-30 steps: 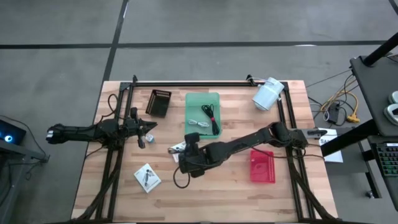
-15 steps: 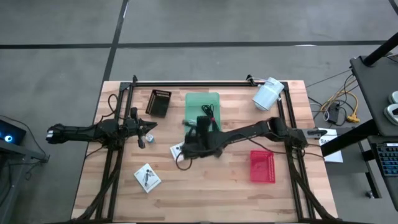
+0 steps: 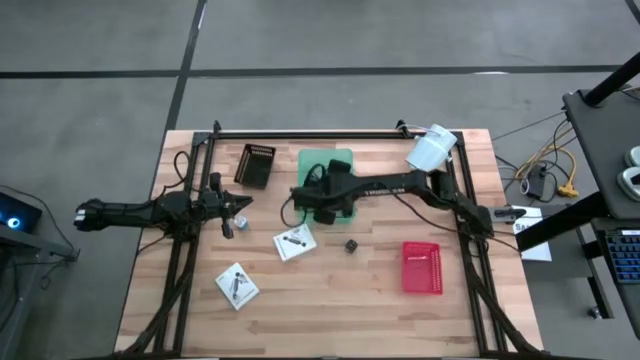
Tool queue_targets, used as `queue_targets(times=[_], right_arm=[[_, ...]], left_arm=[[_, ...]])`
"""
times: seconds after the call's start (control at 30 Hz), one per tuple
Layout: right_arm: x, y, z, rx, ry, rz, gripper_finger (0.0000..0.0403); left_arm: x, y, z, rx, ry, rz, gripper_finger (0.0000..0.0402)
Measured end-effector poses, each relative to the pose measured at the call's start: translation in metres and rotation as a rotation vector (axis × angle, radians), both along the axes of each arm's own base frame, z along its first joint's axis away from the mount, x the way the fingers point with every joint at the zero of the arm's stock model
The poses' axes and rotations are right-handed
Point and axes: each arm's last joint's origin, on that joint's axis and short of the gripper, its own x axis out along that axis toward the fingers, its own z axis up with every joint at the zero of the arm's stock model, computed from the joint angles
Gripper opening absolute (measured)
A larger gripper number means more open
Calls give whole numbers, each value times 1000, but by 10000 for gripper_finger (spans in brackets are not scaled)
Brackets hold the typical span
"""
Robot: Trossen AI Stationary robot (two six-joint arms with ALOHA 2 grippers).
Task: Pick and place items into bin
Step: Put the black charger cable into the green bin
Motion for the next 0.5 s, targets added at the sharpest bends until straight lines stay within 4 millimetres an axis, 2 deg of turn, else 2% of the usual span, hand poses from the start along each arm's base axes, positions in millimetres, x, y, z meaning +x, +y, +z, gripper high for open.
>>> queue_targets(times=[0.5], right_arm=[[-7,-76,6,32,84,66,59]], left_arm=[[0,0,0,0,0,0,10]])
